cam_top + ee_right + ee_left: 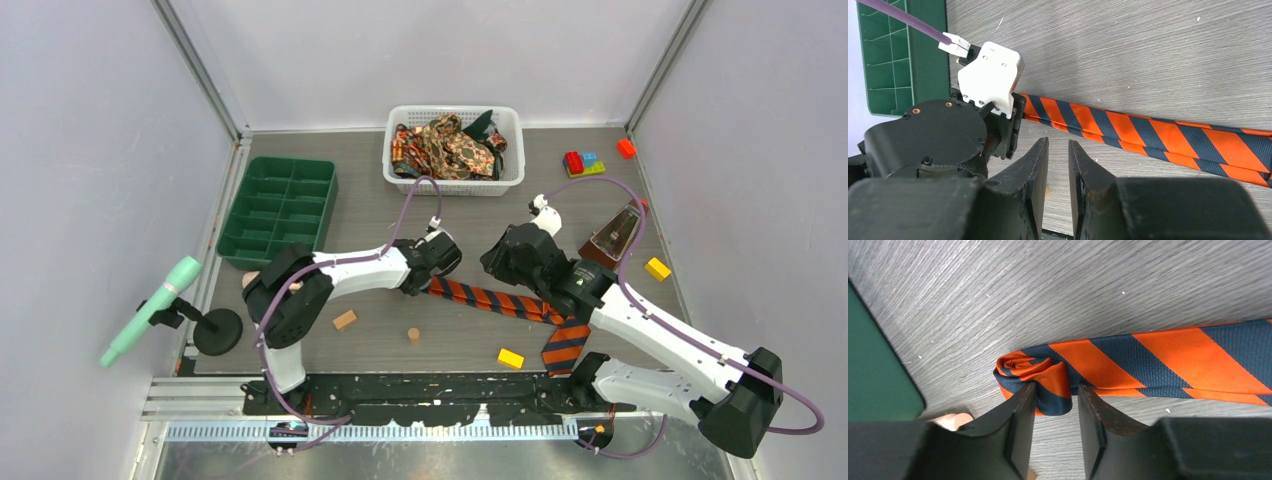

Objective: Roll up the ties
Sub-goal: Roll the tie at the center of the board.

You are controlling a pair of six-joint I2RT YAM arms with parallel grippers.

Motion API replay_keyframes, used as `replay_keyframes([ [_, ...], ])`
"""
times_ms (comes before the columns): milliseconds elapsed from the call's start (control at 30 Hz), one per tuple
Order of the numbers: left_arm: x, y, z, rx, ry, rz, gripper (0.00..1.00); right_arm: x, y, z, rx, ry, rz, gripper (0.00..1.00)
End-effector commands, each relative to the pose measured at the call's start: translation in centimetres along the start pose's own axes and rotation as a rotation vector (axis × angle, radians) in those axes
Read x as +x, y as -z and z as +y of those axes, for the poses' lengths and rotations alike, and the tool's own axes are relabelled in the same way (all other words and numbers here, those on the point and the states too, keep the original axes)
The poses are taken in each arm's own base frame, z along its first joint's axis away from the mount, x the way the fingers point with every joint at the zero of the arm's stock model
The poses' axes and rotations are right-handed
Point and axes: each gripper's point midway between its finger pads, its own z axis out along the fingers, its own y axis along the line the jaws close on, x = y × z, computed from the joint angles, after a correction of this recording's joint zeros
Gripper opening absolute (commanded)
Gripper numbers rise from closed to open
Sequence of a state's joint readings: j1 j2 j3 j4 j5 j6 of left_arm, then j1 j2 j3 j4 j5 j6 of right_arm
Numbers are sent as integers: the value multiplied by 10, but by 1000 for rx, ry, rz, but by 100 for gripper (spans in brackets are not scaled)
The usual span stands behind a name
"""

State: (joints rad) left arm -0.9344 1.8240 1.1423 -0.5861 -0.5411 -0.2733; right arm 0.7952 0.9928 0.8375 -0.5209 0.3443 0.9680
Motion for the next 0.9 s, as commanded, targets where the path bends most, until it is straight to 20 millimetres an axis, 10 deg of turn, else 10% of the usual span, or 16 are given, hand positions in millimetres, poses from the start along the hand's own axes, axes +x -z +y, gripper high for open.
replay_keyframes([
  [0,-13,12,-23,133,78,-39,35,-8,3,-1,4,-19,-38,28],
  [267,-12,11,-26,149,91,-35,23,-6,3,-2,2,-23,-34,28],
  [500,-11,10,-32,213,124,-21,45,-4,2,-3,4,-26,-27,28],
  [867,-15,18,-35,387,241,-24,44,-4,0,-1,6,-26,-22,29],
])
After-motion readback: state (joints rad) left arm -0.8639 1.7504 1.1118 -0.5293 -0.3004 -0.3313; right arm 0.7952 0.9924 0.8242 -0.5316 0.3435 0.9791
